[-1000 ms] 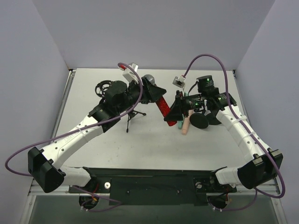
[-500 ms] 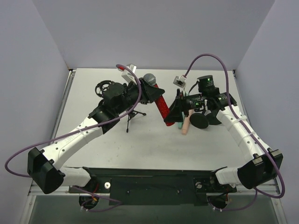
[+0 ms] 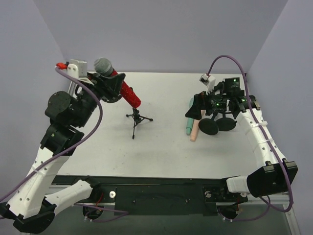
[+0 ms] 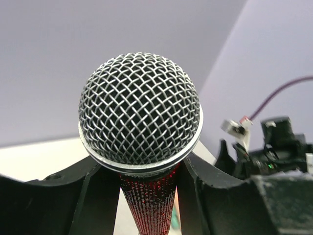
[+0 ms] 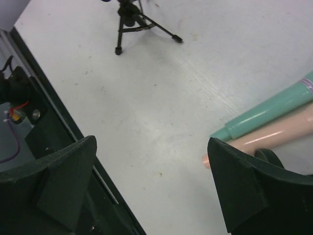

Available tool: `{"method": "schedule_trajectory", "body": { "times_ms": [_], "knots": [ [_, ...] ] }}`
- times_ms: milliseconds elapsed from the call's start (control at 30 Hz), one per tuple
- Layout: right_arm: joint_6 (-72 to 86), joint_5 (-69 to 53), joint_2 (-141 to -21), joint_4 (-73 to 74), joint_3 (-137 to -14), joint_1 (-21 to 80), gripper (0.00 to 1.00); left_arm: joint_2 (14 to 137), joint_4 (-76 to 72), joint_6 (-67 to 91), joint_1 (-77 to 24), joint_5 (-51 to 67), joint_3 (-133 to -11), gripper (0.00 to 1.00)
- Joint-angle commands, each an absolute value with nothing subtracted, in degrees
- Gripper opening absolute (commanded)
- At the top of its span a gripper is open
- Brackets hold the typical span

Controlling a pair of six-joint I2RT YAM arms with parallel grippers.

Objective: Attach the microphones to the stand

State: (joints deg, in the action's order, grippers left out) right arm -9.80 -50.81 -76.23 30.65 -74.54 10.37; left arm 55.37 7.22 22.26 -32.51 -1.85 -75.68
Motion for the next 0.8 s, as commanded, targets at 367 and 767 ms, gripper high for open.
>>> {"method": "schedule_trajectory", "body": {
  "times_ms": [367,767],
  "knots": [
    [-12.8,-43.4,-62.2,15.5,-52.0,8.1,0.93,67.8,12.0,5.3,-17.6,-10.0,-91.8,0.00],
    [-13.4,-46.1,-63.4,14.9,-51.4,6.9,0.93,68.1,12.0,6.4,-15.6,-6.2,-88.9,0.00]
  ]
}}
